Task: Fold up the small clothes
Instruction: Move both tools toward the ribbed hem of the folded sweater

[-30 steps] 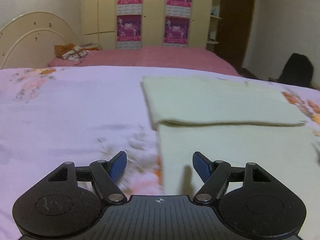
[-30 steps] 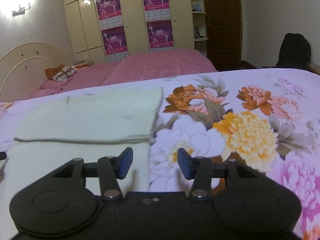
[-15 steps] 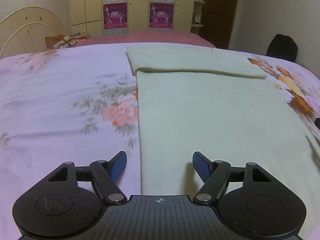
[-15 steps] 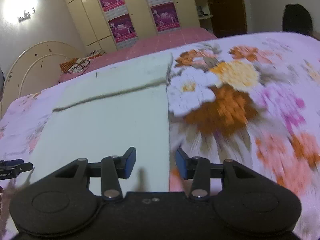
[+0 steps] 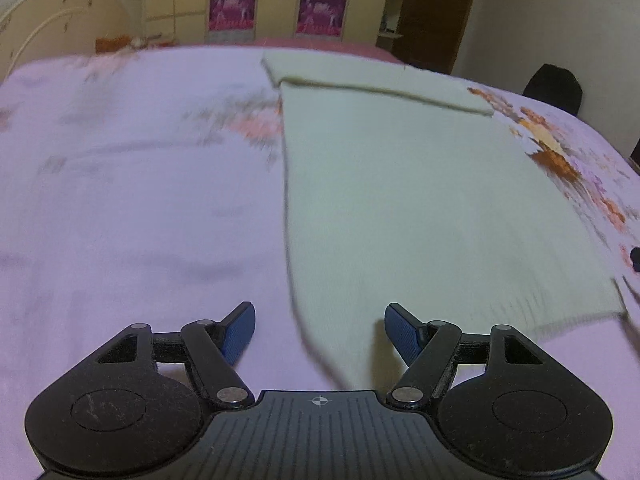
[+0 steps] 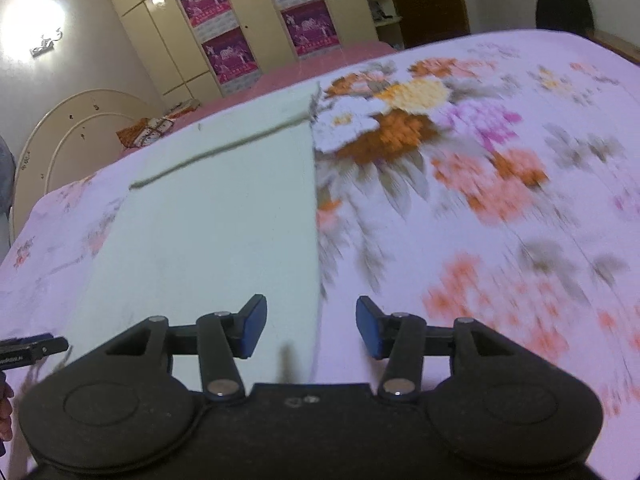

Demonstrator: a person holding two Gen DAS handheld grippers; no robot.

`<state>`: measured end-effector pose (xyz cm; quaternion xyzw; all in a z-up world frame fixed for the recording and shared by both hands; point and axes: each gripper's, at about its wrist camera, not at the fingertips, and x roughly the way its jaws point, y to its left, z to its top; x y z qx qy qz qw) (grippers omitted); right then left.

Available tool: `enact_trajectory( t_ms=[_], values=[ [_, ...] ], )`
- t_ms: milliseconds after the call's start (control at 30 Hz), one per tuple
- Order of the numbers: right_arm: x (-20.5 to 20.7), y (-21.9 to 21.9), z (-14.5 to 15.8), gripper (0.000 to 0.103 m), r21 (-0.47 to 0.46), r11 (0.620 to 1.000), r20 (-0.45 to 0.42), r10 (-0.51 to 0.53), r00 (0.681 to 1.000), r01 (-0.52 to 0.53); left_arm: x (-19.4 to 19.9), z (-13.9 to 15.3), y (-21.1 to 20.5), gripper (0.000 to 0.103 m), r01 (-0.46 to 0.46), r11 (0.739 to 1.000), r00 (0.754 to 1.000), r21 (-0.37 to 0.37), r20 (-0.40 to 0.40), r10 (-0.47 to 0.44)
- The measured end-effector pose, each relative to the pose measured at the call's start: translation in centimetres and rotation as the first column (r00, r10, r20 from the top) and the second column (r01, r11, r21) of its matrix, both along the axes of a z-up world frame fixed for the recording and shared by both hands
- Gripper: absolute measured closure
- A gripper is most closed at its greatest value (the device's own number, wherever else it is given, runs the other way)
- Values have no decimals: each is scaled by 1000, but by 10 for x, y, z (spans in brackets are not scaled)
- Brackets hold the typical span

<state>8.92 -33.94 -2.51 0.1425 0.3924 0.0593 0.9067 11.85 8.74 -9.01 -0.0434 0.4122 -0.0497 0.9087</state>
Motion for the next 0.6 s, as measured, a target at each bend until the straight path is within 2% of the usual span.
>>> enact_trajectory(
  t_ms=[133,267,300,333,400,500,600],
  values=[
    [-21,-10,-9,55,56,998,-38,-28,999,30,-23,-2,12,31,6,994,1000,-109,-17,-8],
    [-33,-16,-24,54,147,987,-85,-47,995,60,-26,-8,27,31,-10,961,999,-275,-36,1],
    [-33,-16,-28,54,165,984,-91,-48,995,62,-25,-10,29,34,-13,951,999,-309,-39,1],
    [-33,-16,-31,54,181,981,-94,-49,994,66,-22,-13,32,47,-19,938,999,-345,-47,3],
    [-29,-14,-33,51,202,977,-89,-56,994,73,-14,-19,36,51,-45,914,997,-404,-68,19],
    [-18,-9,-33,51,216,974,-95,-47,994,66,-2,-26,37,51,-61,887,996,-458,-83,25],
    [-8,-3,-37,51,236,971,-101,-3,995,27,10,-29,37,51,-47,873,996,-485,-86,5]
  ],
)
